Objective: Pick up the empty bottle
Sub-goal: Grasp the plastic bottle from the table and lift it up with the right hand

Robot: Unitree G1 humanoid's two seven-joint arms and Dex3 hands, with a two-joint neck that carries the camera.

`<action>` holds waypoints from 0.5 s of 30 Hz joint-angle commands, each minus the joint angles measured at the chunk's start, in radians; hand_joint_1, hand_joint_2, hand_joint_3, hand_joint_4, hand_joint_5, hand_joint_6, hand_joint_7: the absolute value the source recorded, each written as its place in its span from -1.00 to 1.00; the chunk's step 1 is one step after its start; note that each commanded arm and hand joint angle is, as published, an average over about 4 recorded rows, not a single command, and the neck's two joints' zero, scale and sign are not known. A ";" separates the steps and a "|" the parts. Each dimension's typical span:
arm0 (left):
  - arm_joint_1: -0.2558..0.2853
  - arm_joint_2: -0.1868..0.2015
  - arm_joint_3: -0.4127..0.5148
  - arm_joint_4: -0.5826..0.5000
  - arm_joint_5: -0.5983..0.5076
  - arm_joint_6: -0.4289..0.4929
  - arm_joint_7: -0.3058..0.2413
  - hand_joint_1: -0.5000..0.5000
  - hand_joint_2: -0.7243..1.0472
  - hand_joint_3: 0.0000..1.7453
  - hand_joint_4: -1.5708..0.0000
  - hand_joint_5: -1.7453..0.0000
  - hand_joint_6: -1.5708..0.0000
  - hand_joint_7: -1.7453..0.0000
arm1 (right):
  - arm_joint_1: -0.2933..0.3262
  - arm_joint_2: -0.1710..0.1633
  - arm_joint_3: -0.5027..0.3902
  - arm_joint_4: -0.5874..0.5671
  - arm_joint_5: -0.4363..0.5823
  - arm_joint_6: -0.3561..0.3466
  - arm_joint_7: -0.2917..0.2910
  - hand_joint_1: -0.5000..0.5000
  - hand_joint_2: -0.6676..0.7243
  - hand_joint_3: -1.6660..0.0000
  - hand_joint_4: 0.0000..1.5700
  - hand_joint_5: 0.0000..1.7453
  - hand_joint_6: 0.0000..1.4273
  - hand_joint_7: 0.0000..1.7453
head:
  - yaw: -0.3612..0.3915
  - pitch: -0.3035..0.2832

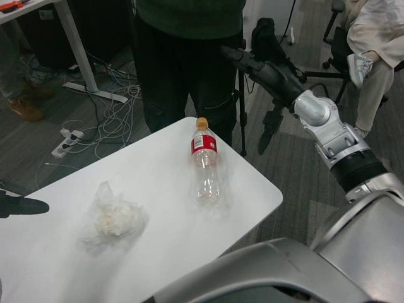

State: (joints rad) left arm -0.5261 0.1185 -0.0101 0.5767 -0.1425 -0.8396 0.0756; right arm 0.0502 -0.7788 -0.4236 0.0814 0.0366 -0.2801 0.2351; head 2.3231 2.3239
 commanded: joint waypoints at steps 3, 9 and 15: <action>-0.030 0.001 -0.004 0.056 -0.010 -0.003 -0.023 -1.00 -0.90 -1.00 1.00 1.00 1.00 1.00 | 0.023 -0.100 0.049 -0.041 -0.328 -0.087 -0.031 -0.33 0.11 0.95 -1.00 -1.00 -1.00 -1.00 | -0.007 0.009; -0.060 0.000 -0.016 0.142 -0.020 -0.003 -0.049 -1.00 -0.90 -1.00 1.00 1.00 1.00 1.00 | -0.045 -0.153 0.196 -0.146 -0.602 -0.082 -0.066 -0.29 -0.02 0.90 -1.00 -1.00 -1.00 -1.00 | 0.000 -0.007; -0.083 0.000 -0.018 0.202 -0.035 -0.003 -0.061 -1.00 -0.90 -1.00 1.00 1.00 1.00 1.00 | -0.177 -0.187 0.355 -0.123 -0.636 -0.085 -0.087 -0.29 -0.18 0.90 -1.00 -1.00 -1.00 -1.00 | 0.002 -0.005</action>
State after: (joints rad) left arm -0.5939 0.1198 -0.0283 0.7619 -0.1654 -0.8427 0.0207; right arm -0.0887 -0.9350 -0.1067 -0.0483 -0.5924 -0.3604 0.1599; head 2.3251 2.3190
